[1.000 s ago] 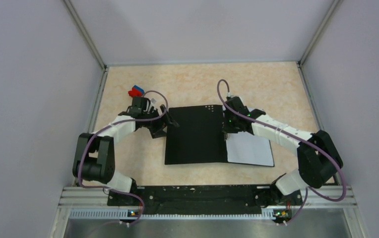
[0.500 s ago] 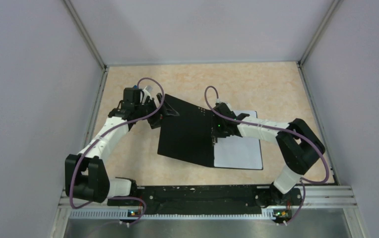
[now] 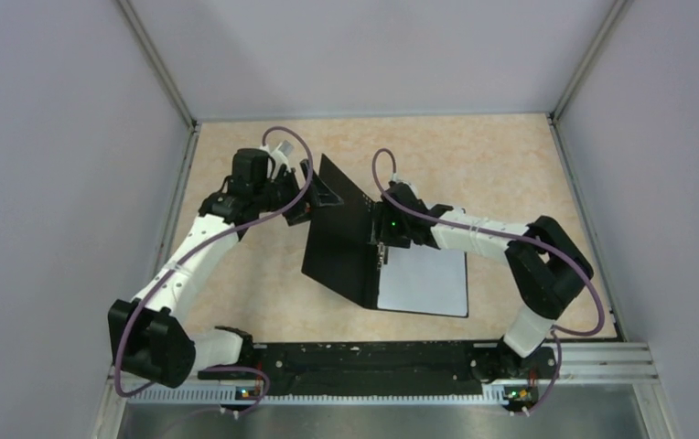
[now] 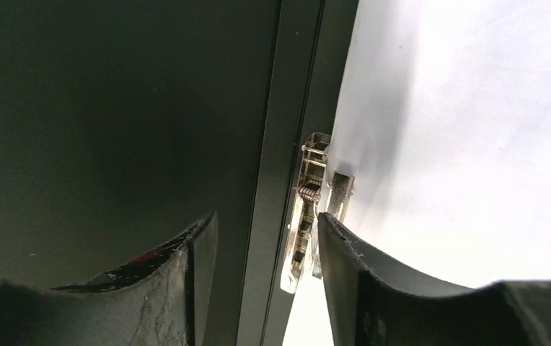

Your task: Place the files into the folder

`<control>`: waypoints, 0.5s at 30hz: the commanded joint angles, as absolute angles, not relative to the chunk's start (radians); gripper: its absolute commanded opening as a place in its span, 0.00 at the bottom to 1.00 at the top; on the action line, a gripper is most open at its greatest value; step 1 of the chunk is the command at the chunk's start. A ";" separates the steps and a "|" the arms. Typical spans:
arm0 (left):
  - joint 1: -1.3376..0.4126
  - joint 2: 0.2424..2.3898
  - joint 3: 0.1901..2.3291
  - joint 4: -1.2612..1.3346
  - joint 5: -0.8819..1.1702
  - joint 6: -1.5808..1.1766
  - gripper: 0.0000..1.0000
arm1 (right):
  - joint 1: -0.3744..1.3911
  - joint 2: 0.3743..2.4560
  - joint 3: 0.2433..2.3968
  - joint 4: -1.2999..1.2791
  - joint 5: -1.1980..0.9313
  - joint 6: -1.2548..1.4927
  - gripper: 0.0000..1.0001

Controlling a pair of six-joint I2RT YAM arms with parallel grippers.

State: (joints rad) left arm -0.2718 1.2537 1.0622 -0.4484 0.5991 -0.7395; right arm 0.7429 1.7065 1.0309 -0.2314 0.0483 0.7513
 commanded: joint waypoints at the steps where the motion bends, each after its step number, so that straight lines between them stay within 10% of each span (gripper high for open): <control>1: -0.349 1.260 1.093 -0.404 0.563 -0.773 0.88 | 0.689 1.583 1.016 -0.254 0.091 0.771 0.55; 15: -0.643 1.376 1.246 -0.371 0.370 -0.758 0.89 | 0.423 1.130 0.776 -0.460 0.226 0.671 0.66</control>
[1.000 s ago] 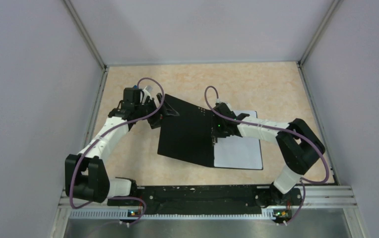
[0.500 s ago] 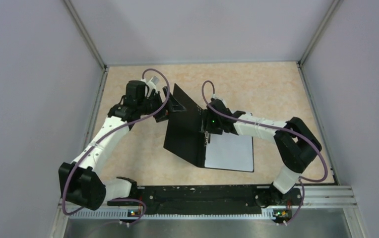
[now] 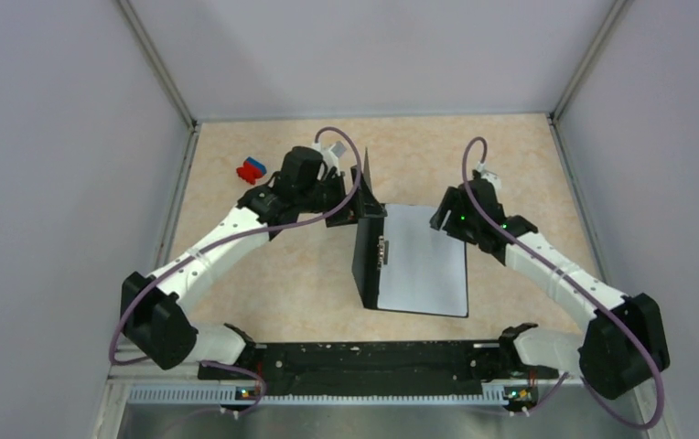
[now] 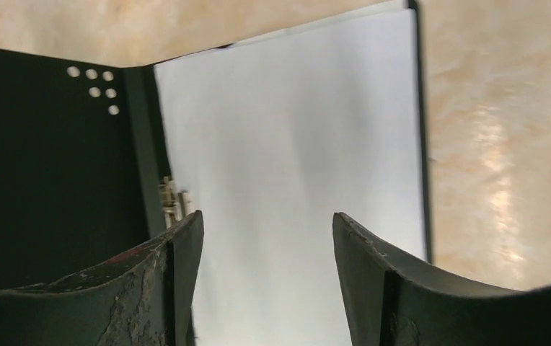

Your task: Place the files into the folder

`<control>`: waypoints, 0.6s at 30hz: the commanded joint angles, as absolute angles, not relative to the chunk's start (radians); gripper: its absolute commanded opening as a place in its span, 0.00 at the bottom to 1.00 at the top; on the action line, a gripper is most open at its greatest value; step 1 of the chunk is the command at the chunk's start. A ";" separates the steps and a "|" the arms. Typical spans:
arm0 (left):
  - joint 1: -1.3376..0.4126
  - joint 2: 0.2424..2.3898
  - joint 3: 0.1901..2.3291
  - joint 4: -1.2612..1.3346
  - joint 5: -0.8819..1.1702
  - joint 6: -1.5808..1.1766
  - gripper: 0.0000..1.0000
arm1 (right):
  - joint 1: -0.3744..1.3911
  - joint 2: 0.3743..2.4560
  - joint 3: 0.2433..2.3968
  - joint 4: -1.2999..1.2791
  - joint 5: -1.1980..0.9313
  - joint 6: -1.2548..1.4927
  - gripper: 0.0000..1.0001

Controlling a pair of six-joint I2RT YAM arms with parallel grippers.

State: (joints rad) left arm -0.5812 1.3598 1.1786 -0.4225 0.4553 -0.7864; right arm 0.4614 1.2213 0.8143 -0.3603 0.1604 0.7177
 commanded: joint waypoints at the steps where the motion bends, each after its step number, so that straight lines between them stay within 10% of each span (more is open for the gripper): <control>1: -0.660 1.384 1.256 -0.371 0.362 -0.751 0.90 | 0.421 1.107 0.772 -0.479 0.242 0.670 0.67; 18: -0.762 1.568 1.305 -0.180 0.403 -0.803 0.99 | 0.378 0.923 0.800 -0.721 0.467 0.690 0.80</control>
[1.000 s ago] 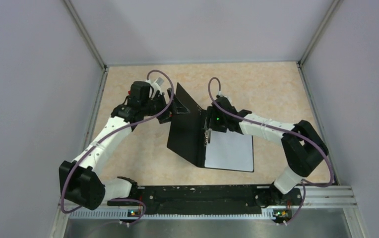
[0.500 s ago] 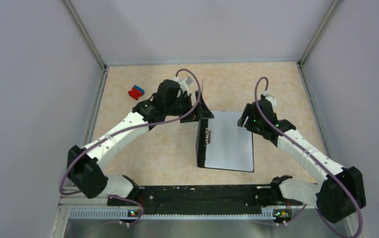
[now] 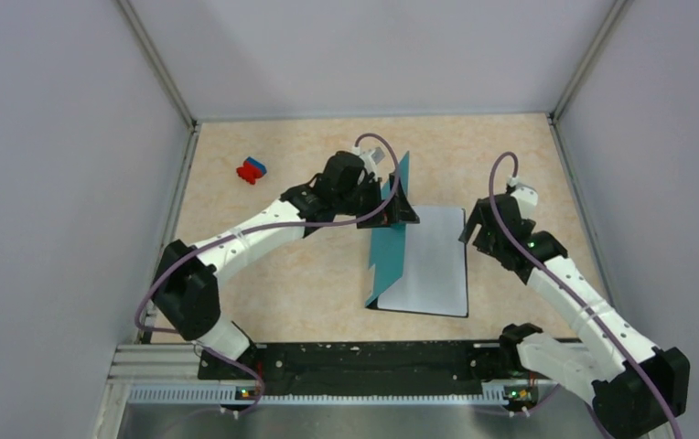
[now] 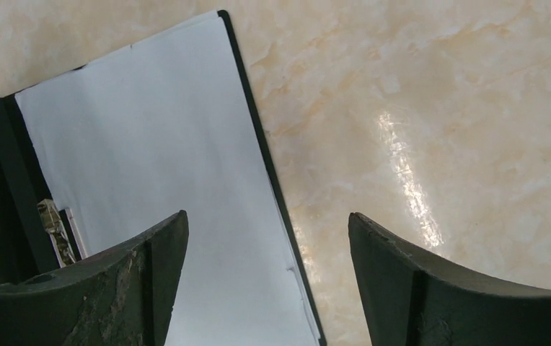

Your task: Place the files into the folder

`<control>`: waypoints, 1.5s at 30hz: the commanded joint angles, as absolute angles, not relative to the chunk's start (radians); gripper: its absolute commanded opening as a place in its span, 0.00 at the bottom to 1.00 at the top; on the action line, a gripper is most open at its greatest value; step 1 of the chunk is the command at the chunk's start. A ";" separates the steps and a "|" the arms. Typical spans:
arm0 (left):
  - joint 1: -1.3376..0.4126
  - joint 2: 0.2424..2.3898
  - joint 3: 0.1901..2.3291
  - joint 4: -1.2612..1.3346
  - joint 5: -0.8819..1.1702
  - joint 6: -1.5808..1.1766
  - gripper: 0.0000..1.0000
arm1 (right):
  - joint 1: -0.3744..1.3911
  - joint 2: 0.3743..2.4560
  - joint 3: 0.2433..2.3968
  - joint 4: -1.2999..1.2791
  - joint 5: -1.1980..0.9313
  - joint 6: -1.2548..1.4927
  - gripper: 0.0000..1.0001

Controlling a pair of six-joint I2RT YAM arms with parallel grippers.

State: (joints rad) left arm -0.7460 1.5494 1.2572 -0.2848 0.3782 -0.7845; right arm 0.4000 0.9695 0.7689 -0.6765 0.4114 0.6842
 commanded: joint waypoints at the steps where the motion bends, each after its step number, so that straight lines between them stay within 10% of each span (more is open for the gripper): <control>1: -0.767 1.575 1.316 -0.179 0.405 -0.803 0.99 | 0.375 0.918 0.803 -0.726 0.468 0.690 0.81; 20: -0.800 1.623 1.440 -0.310 0.288 -0.756 0.99 | 0.213 0.953 0.746 -0.651 0.411 0.638 0.84; 45: -0.574 1.521 1.068 -0.384 0.196 -0.724 0.99 | 0.221 1.336 0.557 -0.134 0.072 0.707 0.53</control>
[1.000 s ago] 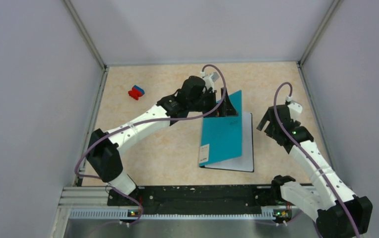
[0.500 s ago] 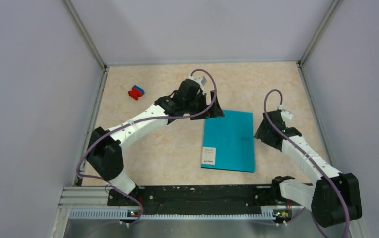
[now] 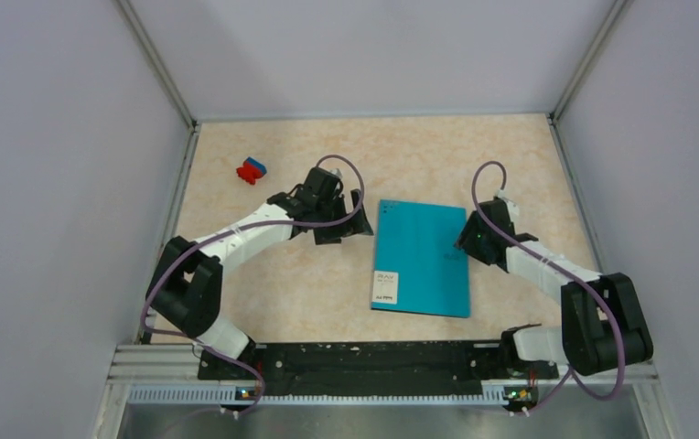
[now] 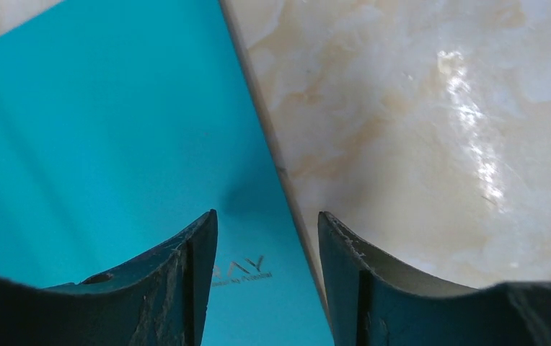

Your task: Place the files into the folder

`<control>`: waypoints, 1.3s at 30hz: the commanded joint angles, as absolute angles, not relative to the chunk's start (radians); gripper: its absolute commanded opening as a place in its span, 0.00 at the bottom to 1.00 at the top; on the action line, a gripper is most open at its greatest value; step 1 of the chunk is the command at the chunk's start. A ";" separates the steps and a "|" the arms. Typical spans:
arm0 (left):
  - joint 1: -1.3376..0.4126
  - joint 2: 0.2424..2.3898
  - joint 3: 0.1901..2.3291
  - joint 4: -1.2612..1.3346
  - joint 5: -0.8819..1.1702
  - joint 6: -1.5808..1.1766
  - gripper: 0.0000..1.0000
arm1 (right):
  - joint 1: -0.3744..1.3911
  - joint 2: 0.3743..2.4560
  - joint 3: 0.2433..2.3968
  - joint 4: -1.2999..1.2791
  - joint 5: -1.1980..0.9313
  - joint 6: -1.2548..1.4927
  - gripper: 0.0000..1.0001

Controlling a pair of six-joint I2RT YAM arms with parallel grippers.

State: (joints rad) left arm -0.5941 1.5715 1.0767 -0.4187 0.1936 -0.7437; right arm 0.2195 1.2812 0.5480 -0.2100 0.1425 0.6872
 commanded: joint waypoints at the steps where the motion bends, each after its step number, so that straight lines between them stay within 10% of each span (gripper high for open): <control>1: -0.571 1.521 1.066 -0.385 0.196 -0.723 0.99 | 0.226 1.346 0.563 -0.128 0.067 0.710 0.53; 18: -0.553 1.530 1.069 -0.406 0.187 -0.711 0.99 | 0.293 1.376 0.638 -0.176 0.132 0.735 0.54; 28: -0.552 1.436 1.114 -0.526 -0.020 -0.609 0.99 | 0.288 1.164 0.802 -0.369 0.155 0.652 0.89; 39: -0.540 1.414 1.211 -0.593 -0.202 -0.562 0.99 | 0.292 1.094 0.923 -0.438 0.157 0.604 0.97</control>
